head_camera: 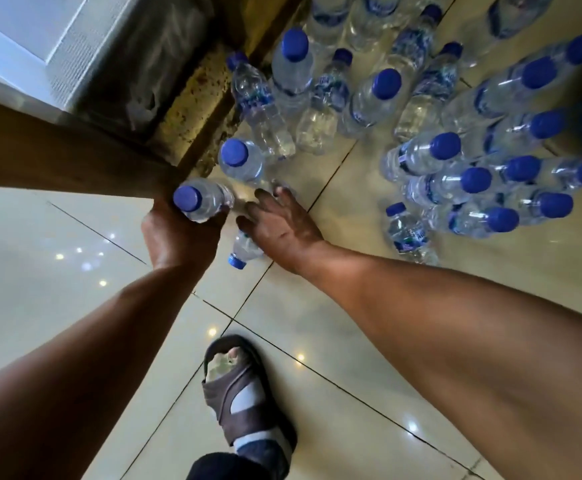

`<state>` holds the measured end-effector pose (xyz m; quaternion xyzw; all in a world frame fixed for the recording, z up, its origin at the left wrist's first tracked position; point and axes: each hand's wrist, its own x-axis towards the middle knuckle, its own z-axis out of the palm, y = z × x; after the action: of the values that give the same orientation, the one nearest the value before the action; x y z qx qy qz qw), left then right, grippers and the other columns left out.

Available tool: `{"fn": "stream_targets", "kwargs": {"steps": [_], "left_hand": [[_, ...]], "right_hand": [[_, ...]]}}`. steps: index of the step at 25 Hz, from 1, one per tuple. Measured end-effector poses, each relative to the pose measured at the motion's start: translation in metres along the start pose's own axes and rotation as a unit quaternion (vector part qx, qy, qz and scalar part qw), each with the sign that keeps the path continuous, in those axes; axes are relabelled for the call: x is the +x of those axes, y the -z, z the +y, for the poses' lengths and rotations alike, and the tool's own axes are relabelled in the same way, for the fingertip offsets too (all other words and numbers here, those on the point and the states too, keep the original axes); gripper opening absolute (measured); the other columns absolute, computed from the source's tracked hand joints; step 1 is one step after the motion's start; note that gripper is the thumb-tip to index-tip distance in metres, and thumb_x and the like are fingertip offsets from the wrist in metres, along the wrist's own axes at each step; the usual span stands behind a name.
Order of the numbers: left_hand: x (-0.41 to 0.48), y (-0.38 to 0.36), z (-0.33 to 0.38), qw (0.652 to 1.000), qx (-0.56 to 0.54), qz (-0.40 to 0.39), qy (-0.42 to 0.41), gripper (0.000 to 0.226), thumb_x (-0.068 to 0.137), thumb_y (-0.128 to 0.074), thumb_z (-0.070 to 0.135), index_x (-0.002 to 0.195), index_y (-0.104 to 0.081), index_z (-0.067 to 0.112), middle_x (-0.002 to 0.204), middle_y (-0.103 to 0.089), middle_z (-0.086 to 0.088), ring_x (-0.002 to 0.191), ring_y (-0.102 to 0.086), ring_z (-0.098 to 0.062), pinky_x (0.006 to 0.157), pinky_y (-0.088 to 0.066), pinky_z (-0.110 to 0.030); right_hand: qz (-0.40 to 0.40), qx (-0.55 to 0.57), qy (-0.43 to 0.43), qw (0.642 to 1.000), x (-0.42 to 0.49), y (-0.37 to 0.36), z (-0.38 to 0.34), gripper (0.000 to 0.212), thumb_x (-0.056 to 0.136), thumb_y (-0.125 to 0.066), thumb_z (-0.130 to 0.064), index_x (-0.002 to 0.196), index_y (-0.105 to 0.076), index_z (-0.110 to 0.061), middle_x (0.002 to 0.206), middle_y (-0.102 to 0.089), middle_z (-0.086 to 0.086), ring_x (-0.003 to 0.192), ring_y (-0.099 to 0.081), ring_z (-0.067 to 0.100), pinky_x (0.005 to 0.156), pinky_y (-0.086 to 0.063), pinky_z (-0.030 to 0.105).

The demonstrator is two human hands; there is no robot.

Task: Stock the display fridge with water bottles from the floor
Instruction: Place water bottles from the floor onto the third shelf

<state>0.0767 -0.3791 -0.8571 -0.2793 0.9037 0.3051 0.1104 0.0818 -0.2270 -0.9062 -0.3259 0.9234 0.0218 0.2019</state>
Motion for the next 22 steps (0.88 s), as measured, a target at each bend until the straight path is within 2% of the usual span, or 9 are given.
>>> {"fn": "stream_targets", "kwargs": {"steps": [4,6,8,9,12,15,17,19,22], "left_hand": [[-0.054,0.034,0.023,1.0,0.025,-0.001,-0.017,0.055,0.067,-0.083,0.041,0.11,-0.053,0.025,0.1,-0.07,-0.004,0.092,-0.063,-0.033,0.079,-0.048,-0.033],[-0.097,0.062,0.059,0.998,0.016,-0.024,-0.051,0.053,0.067,-0.084,0.037,0.11,-0.054,0.028,0.102,-0.07,-0.001,0.092,-0.065,-0.031,0.08,-0.047,-0.033],[-0.141,0.09,0.107,0.993,0.009,-0.052,-0.102,0.055,0.068,-0.084,0.035,0.114,-0.055,0.029,0.105,-0.07,0.002,0.092,-0.066,-0.027,0.079,-0.045,-0.03],[-0.163,0.101,0.137,0.99,0.009,-0.063,-0.126,0.055,0.068,-0.084,0.034,0.115,-0.056,0.029,0.105,-0.07,0.002,0.091,-0.066,-0.026,0.078,-0.044,-0.028],[-0.224,0.12,0.232,0.973,-0.016,-0.099,-0.209,0.059,0.066,-0.087,0.033,0.118,-0.058,0.028,0.102,-0.071,0.004,0.087,-0.066,-0.025,0.073,-0.042,-0.027],[-0.288,0.131,0.356,0.94,-0.063,-0.149,-0.3,0.057,0.066,-0.085,0.038,0.115,-0.058,0.033,0.099,-0.069,0.012,0.084,-0.066,-0.017,0.069,-0.049,-0.027],[-0.332,0.135,0.437,0.911,-0.101,-0.18,-0.356,0.05,0.067,-0.082,0.04,0.11,-0.058,0.037,0.091,-0.068,0.017,0.079,-0.063,-0.008,0.065,-0.048,-0.022],[-0.367,0.138,0.503,0.885,-0.141,-0.207,-0.393,0.051,0.066,-0.08,0.044,0.111,-0.055,0.039,0.086,-0.066,0.022,0.074,-0.063,0.0,0.061,-0.048,-0.019],[-0.429,0.146,0.592,0.848,-0.193,-0.193,-0.454,0.066,0.062,-0.085,0.044,0.116,-0.048,0.042,0.097,-0.061,0.035,0.085,-0.059,0.012,0.061,-0.047,-0.01]], "right_hand": [[0.016,0.188,-0.089,0.978,-0.068,0.045,0.008,0.057,0.086,-0.03,-0.016,0.141,-0.046,-0.015,0.141,-0.05,0.007,0.133,-0.042,0.033,0.109,-0.031,0.047],[0.055,0.24,-0.139,0.959,-0.121,0.079,0.016,0.054,0.086,-0.05,-0.007,0.139,-0.048,-0.01,0.138,-0.053,0.01,0.127,-0.048,0.034,0.104,-0.039,0.047],[0.086,0.271,-0.197,0.938,-0.178,0.109,0.03,0.065,0.073,-0.073,-0.003,0.135,-0.051,-0.007,0.132,-0.058,0.012,0.12,-0.055,0.034,0.097,-0.047,0.044],[0.097,0.295,-0.227,0.923,-0.211,0.128,0.042,0.069,0.071,-0.077,-0.005,0.135,-0.052,-0.006,0.13,-0.059,0.012,0.118,-0.057,0.034,0.096,-0.05,0.043],[0.146,0.358,-0.343,0.856,-0.302,0.187,0.084,0.069,0.08,-0.075,-0.022,0.142,-0.046,-0.014,0.139,-0.055,0.005,0.125,-0.053,0.026,0.1,-0.046,0.037],[0.277,0.385,-0.434,0.766,-0.407,0.267,0.148,0.066,0.083,-0.076,-0.034,0.14,-0.045,-0.027,0.137,-0.057,-0.009,0.122,-0.055,0.013,0.1,-0.046,0.027],[0.371,0.38,-0.456,0.714,-0.478,0.323,0.189,0.06,0.082,-0.077,-0.035,0.134,-0.047,-0.035,0.127,-0.06,-0.018,0.115,-0.059,0.004,0.093,-0.046,0.017],[0.438,0.369,-0.458,0.68,-0.531,0.371,0.222,0.059,0.083,-0.078,-0.032,0.13,-0.044,-0.043,0.121,-0.06,-0.027,0.111,-0.059,-0.005,0.088,-0.046,0.011],[0.522,0.34,-0.466,0.629,-0.612,0.431,0.265,0.061,0.08,-0.079,-0.035,0.131,-0.045,-0.038,0.118,-0.06,-0.03,0.106,-0.059,-0.009,0.084,-0.047,0.011]]}}
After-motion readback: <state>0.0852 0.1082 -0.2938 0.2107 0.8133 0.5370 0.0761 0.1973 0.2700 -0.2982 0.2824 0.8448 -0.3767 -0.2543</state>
